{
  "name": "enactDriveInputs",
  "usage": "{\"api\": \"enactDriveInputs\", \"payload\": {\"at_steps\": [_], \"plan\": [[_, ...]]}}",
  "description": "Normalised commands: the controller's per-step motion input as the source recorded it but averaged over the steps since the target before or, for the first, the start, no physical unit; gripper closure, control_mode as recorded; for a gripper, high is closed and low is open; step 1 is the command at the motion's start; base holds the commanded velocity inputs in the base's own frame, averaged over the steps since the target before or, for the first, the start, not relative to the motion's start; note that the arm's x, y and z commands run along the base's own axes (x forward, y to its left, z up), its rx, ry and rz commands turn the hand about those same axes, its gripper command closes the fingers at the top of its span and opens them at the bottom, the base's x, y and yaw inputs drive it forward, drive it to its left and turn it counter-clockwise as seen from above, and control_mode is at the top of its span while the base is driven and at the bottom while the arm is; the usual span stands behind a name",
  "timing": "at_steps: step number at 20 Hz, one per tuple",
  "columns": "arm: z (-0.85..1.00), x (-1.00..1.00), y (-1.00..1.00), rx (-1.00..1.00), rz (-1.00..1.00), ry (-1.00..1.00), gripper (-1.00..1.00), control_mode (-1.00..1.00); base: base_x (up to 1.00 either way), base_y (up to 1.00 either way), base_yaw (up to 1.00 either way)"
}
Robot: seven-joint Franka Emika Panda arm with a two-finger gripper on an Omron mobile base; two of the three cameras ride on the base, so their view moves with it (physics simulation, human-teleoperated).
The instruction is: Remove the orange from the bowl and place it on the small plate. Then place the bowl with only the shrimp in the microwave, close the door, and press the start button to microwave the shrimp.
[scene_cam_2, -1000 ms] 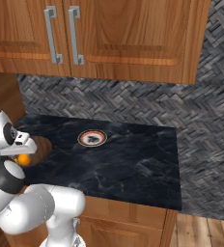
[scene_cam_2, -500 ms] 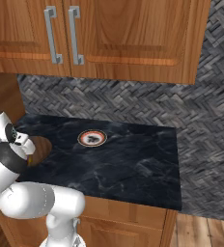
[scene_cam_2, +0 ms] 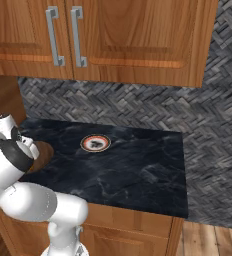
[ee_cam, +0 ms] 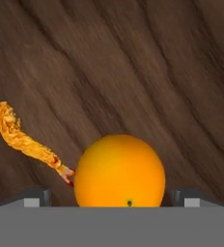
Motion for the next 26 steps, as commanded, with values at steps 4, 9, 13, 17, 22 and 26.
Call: {"api": "enactDriveInputs", "payload": {"at_steps": [4,9,13,17,22,26], "plan": [[-0.16,0.0,-0.23,0.06,0.0,0.0,-1.0,-1.0,0.0,0.0,0.0],[-0.3,0.0,0.08,0.01,0.0,0.0,-1.0,-1.0,0.0,0.0,0.0],[-0.28,0.0,0.25,0.0,0.03,0.02,1.0,-1.0,0.0,0.0,0.0],[-0.01,-0.03,-0.03,0.0,0.04,0.0,1.0,-1.0,0.0,0.0,0.0],[0.81,-0.22,-0.3,0.0,0.0,-0.35,1.0,-1.0,0.0,0.0,0.0],[1.0,-0.15,-0.72,0.02,0.0,-0.33,1.0,-1.0,0.0,0.0,0.0]]}}
